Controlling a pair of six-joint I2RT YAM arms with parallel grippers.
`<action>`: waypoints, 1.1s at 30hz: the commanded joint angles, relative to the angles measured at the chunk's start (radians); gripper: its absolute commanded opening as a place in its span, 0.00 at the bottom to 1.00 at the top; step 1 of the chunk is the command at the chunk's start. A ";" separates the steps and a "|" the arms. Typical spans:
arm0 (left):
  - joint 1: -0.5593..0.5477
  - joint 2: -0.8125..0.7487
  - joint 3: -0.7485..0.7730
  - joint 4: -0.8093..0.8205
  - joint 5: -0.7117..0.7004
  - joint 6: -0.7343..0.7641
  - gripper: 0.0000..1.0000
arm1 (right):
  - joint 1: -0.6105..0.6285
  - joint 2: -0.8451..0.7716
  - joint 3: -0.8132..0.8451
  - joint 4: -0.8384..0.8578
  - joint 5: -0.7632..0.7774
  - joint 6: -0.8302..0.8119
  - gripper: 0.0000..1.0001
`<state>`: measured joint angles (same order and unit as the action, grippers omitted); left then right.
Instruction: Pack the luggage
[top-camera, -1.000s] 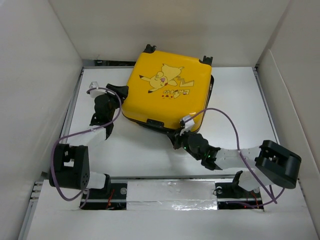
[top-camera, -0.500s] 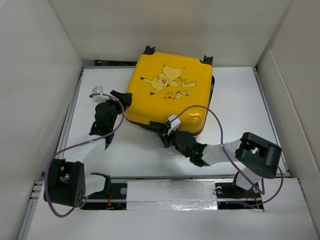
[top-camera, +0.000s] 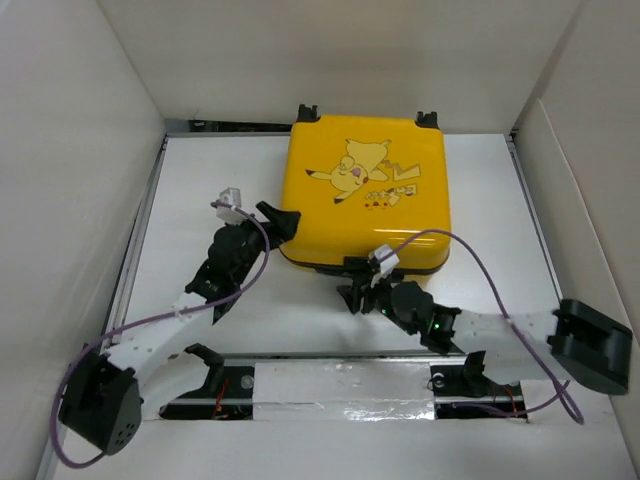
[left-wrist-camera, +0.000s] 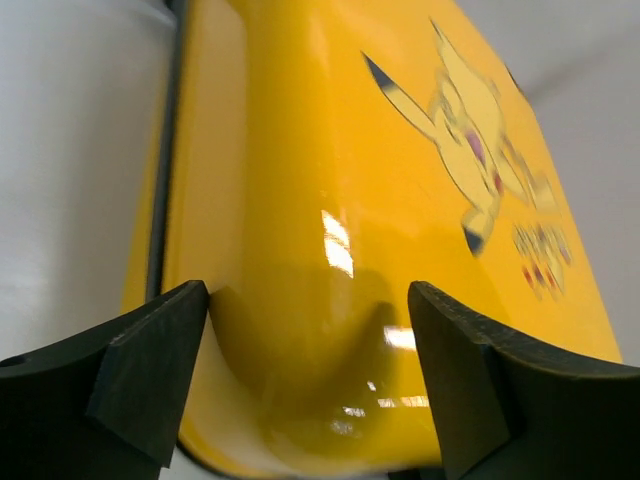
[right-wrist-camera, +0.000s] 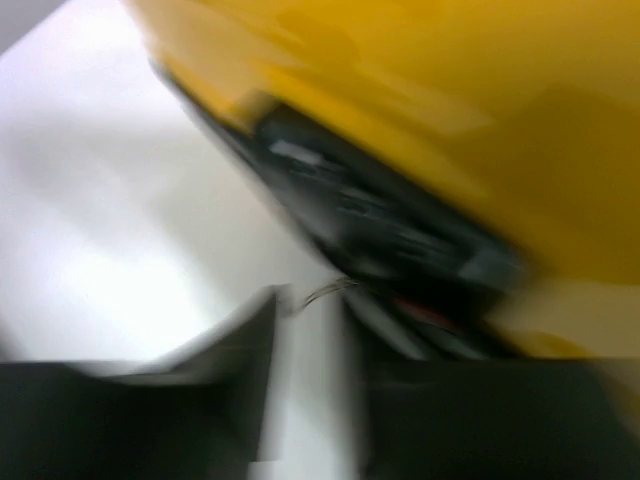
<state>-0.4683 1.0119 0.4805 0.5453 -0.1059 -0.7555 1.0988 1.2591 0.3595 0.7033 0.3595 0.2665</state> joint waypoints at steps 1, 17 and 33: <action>-0.158 -0.139 0.121 -0.146 0.195 -0.027 0.79 | 0.095 -0.205 -0.002 -0.196 -0.185 0.063 0.67; 0.163 0.061 0.167 -0.005 0.087 -0.027 0.82 | -0.271 -0.483 0.450 -0.809 0.001 -0.038 0.00; 0.131 0.126 0.055 0.145 0.169 -0.030 0.83 | -1.347 0.262 0.944 -0.821 -0.511 0.030 0.13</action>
<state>-0.3290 1.1858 0.5777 0.6044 0.0784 -0.7826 -0.2459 1.4322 1.2114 -0.0498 0.0570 0.3134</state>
